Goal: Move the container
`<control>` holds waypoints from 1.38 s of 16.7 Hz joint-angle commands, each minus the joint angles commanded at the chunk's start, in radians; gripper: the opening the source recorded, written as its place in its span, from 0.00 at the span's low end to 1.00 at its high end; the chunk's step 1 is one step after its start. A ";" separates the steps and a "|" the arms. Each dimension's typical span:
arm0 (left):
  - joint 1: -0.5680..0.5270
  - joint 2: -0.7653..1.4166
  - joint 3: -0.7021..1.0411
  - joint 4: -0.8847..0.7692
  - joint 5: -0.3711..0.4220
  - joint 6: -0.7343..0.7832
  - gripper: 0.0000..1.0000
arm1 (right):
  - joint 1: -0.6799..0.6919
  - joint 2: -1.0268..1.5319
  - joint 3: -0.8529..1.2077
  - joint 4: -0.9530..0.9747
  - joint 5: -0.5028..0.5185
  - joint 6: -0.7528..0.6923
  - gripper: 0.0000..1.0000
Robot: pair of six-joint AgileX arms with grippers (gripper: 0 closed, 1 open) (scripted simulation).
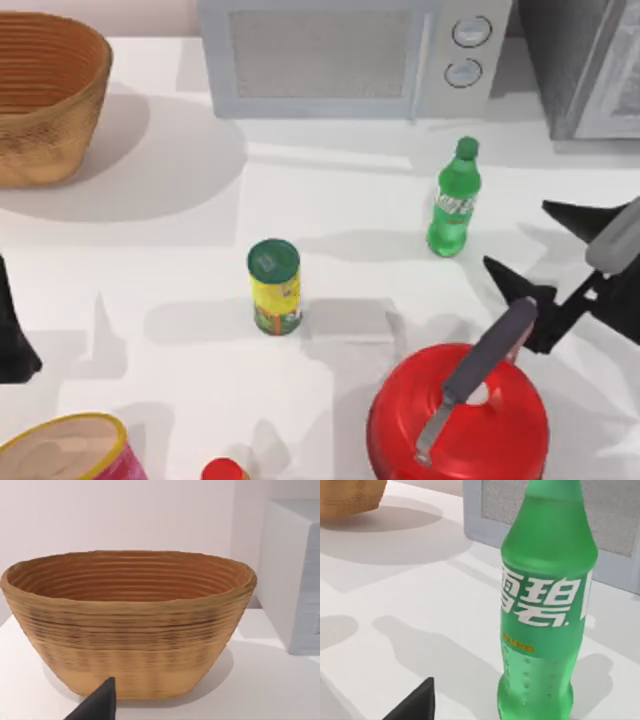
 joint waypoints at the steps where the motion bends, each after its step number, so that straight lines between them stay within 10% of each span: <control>1: 0.000 0.000 0.000 0.000 0.000 0.000 1.00 | 0.000 0.000 0.000 0.000 0.000 0.000 1.00; 20: 0.000 0.000 0.000 0.000 0.000 0.000 1.00 | 0.186 0.124 0.355 -0.221 0.186 0.023 1.00; 23: 0.000 0.000 0.000 0.000 0.000 0.000 1.00 | 0.186 0.124 0.355 -0.221 0.186 0.023 0.77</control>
